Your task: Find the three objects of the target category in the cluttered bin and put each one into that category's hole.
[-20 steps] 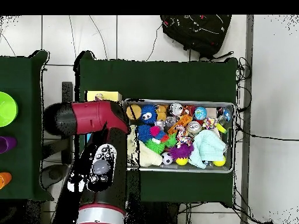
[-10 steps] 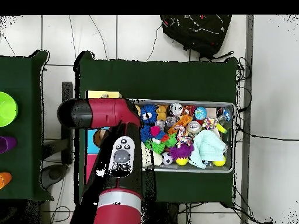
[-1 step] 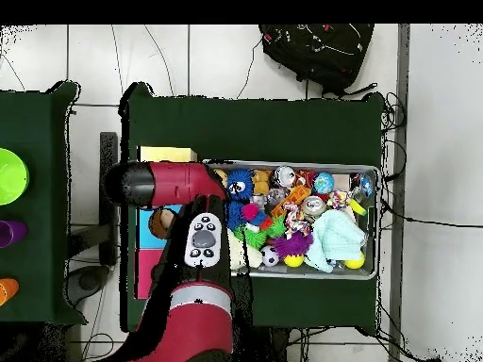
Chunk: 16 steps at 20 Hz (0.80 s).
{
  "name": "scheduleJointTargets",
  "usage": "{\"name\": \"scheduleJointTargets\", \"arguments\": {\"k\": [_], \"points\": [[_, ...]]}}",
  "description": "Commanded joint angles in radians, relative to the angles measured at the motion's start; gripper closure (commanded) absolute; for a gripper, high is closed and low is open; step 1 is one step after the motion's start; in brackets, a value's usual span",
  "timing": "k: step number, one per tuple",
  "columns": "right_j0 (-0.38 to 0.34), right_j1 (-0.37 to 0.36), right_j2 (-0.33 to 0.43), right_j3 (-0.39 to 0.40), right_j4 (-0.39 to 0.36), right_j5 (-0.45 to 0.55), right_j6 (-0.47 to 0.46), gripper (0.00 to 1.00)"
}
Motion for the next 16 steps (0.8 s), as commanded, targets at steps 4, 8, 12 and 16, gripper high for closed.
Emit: {"name": "scheduleJointTargets", "arguments": {"k": [4, 8, 12, 16], "points": [[-0.022, 0.065, 0.036, -0.006, -0.017, 0.104, 0.097, 1.00], [-0.025, 0.061, 0.017, -0.050, -0.045, 0.132, 0.065, 0.00], [-0.009, 0.079, -0.017, -0.108, -0.064, 0.144, 0.073, 0.00], [-0.023, 0.081, -0.016, -0.132, -0.066, 0.180, 0.055, 0.00]]}}
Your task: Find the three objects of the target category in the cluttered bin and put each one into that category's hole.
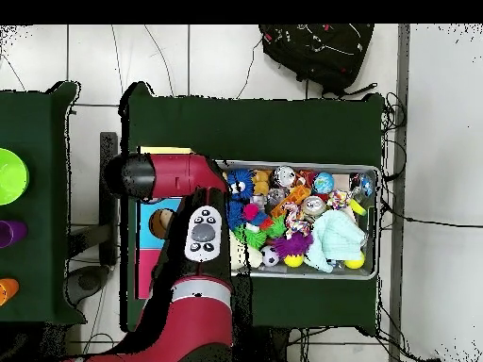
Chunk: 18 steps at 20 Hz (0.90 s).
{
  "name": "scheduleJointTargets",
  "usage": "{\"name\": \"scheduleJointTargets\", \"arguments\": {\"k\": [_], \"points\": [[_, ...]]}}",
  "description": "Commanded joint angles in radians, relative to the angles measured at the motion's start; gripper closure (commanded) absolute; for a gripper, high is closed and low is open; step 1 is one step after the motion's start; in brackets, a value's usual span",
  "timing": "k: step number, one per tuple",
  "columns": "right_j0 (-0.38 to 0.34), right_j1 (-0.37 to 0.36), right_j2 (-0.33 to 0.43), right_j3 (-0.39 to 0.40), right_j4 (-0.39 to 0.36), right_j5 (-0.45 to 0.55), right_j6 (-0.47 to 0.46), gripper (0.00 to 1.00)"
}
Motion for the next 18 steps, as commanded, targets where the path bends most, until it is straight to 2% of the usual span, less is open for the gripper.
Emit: {"name": "scheduleJointTargets", "arguments": {"k": [1, 5, 8, 10, 11, 18], "points": [[-0.033, 0.052, 0.003, -0.066, -0.057, 0.118, 0.049, 0.00], [-0.053, 0.033, 0.012, -0.073, -0.067, 0.154, 0.018, 0.00], [-0.070, 0.020, 0.010, -0.118, -0.084, 0.237, -0.024, 0.00], [-0.077, 0.018, 0.014, -0.134, -0.100, 0.247, -0.050, 0.00], [-0.077, 0.013, 0.016, -0.128, -0.106, 0.235, -0.039, 1.00], [-0.082, 0.031, 0.030, -0.141, -0.101, 0.188, 0.007, 1.00]]}}
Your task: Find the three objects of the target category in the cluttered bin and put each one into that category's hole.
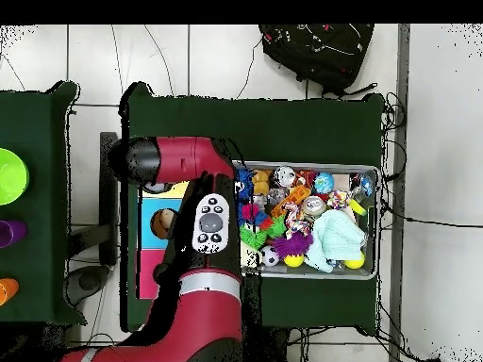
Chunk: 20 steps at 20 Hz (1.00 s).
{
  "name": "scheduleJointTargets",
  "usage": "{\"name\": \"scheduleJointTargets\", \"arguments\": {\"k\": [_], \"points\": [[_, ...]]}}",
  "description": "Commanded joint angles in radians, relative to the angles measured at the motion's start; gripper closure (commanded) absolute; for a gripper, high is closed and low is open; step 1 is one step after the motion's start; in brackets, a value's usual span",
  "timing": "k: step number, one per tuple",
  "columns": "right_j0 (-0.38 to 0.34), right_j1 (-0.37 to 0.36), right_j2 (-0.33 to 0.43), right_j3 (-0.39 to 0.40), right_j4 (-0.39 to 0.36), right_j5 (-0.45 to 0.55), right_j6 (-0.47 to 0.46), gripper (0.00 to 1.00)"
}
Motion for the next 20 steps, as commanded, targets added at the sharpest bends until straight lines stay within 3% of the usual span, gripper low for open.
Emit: {"name": "scheduleJointTargets", "arguments": {"k": [1, 7, 14, 20], "points": [[-0.055, 0.018, 0.036, -0.034, -0.052, 0.044, 0.009, 1.00], [-0.021, -0.021, 0.021, 0.005, -0.018, 0.085, 0.091, 1.00], [-0.012, -0.107, 0.050, 0.076, 0.038, 0.181, 0.119, 1.00], [-0.017, -0.149, 0.075, 0.125, 0.075, 0.199, 0.116, 1.00]]}}
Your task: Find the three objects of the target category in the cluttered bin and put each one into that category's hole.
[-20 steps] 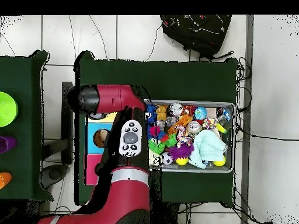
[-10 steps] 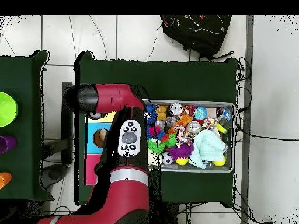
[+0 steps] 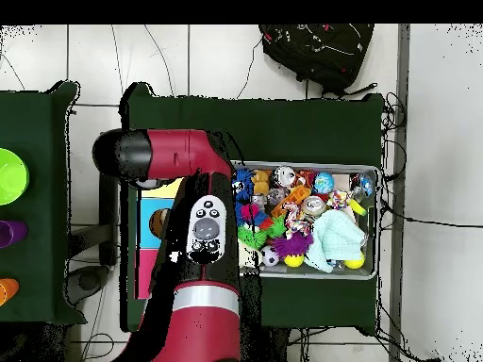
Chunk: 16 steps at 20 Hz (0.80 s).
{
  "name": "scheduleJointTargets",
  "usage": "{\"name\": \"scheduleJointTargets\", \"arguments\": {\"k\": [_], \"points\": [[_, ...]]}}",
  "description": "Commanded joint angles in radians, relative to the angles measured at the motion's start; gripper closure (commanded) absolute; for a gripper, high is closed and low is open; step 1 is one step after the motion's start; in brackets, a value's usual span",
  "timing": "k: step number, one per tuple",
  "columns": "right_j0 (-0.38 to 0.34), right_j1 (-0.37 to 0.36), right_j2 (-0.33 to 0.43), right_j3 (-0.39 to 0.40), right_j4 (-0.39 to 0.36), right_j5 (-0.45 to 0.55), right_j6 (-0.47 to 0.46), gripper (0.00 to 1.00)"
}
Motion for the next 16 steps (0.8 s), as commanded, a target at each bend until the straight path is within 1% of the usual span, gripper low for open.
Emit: {"name": "scheduleJointTargets", "arguments": {"k": [1, 3, 7, 9, 11, 12, 14, 16], "points": [[-0.029, -0.094, 0.078, 0.133, 0.060, 0.152, 0.109, 1.00], [-0.042, -0.134, 0.082, 0.163, 0.072, 0.187, 0.083, 1.00], [-0.063, -0.232, 0.063, 0.220, 0.071, 0.302, 0.017, 1.00], [-0.074, -0.296, 0.037, 0.292, 0.040, 0.306, -0.047, 1.00], [-0.082, -0.353, 0.008, 0.376, -0.010, 0.243, -0.109, 1.00], [-0.090, -0.374, -0.002, 0.410, -0.045, 0.195, -0.148, 1.00], [-0.121, -0.408, -0.007, 0.491, -0.088, 0.098, -0.197, 1.00], [-0.153, -0.434, -0.003, 0.560, -0.127, 0.001, -0.216, 1.00]]}}
